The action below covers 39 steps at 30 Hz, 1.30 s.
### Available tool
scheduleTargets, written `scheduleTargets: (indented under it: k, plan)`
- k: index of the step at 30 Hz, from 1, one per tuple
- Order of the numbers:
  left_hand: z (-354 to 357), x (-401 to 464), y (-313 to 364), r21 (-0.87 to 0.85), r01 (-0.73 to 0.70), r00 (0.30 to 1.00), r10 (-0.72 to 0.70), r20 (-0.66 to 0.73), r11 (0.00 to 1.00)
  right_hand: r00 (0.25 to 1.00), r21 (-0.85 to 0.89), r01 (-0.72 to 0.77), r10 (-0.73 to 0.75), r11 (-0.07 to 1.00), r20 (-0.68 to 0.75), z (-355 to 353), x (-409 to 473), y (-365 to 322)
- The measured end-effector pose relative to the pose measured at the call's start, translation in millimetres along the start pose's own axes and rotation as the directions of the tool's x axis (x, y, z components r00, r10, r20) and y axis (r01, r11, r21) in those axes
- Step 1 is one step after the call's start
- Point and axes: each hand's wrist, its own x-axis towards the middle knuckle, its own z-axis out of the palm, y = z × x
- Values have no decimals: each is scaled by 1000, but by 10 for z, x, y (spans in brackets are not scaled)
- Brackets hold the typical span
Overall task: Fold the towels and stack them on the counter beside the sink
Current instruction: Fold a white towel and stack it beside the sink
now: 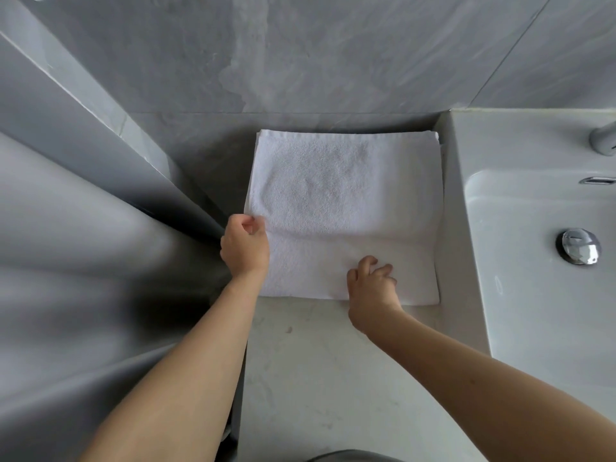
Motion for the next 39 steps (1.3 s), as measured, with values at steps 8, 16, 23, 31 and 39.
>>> scheduleTargets:
  k: [8, 16, 23, 31, 39]
  plan:
    - [-22, 144, -16, -18, -33, 999, 34, 26, 999, 999, -63, 24, -23, 998, 25, -47, 22, -7]
    - [-87, 191, -18, -77, -32, 999, 34, 19, 997, 1000, -133, 19, -19, 991, 0, -125, 87, -3]
    - [-117, 184, -27, -140, 97, 990, -81, 118, 985, 1000, -141, 17, -15, 990, 13, -190, 121, -10]
    - [-225, 231, 76, -198, 265, 938, -205, 280, 944, 998, -125, 56, -52, 991, 34, -222, 99, 43]
    - [-108, 47, 40, 236, -311, 938, 337, -77, 920, 975, 110, 218, -212, 970, -64, -271, 180, 421]
